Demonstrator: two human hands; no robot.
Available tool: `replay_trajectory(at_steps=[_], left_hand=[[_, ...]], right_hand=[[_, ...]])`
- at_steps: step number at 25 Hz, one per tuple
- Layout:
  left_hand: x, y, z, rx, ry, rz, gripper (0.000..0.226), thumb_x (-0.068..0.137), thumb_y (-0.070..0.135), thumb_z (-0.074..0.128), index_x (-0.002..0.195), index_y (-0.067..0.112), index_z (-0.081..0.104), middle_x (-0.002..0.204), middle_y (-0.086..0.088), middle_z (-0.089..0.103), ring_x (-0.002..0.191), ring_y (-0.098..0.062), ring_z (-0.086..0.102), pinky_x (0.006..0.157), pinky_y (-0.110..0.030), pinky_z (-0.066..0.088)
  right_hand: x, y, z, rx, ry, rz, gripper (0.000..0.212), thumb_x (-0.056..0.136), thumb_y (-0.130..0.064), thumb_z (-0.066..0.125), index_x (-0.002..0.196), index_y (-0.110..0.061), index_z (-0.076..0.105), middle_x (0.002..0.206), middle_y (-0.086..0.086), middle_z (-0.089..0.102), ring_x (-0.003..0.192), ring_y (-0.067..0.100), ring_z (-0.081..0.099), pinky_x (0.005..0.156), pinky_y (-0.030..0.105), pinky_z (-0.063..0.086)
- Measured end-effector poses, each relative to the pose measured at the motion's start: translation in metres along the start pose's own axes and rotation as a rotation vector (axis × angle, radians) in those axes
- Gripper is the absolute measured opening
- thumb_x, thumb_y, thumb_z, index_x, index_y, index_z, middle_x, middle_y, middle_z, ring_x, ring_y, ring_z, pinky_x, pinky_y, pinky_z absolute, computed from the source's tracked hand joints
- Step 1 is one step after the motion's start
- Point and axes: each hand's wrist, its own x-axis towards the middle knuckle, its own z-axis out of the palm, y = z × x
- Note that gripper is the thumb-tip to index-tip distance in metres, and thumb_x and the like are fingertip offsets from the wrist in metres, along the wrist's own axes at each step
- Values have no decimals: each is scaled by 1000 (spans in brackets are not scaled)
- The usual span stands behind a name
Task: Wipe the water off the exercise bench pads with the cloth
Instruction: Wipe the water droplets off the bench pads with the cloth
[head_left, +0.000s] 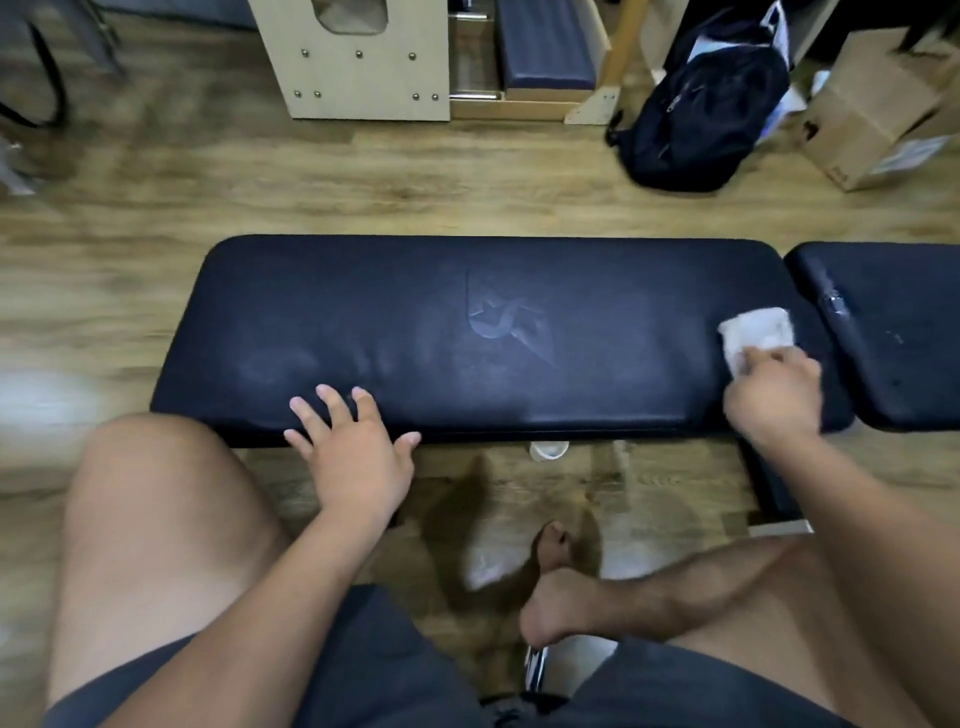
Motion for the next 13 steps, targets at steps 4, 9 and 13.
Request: replay_trajectory(at_steps=[4,9,13], left_hand=[[-3,-1,-2,-6,-12,-3,82,94,60,43,153,10,15,160,-24,5,144,-52,-1,115,-63,13],[1,-9,3,137,-101,75,77,99,41,40,155,8,-1,159,-28,-5,141,-58,-5,113,-66,13],[6,-20,10,209,-156,119,74,100,39,32,155,9,-7,159,-28,-7,141,-57,-9,113,-66,13]], right_hand=[[-59,-137,21,87,-28,-348,44,83,-15,49,126,-19,56,134,11,45,113,36,39,92,37,40],[-144,-293,33,43,-242,-826,50,91,-31,44,141,-26,42,151,2,33,136,27,24,107,39,33],[-169,-346,29,6,-327,-1098,40,93,-42,43,128,-27,54,145,0,40,131,23,29,102,40,37]])
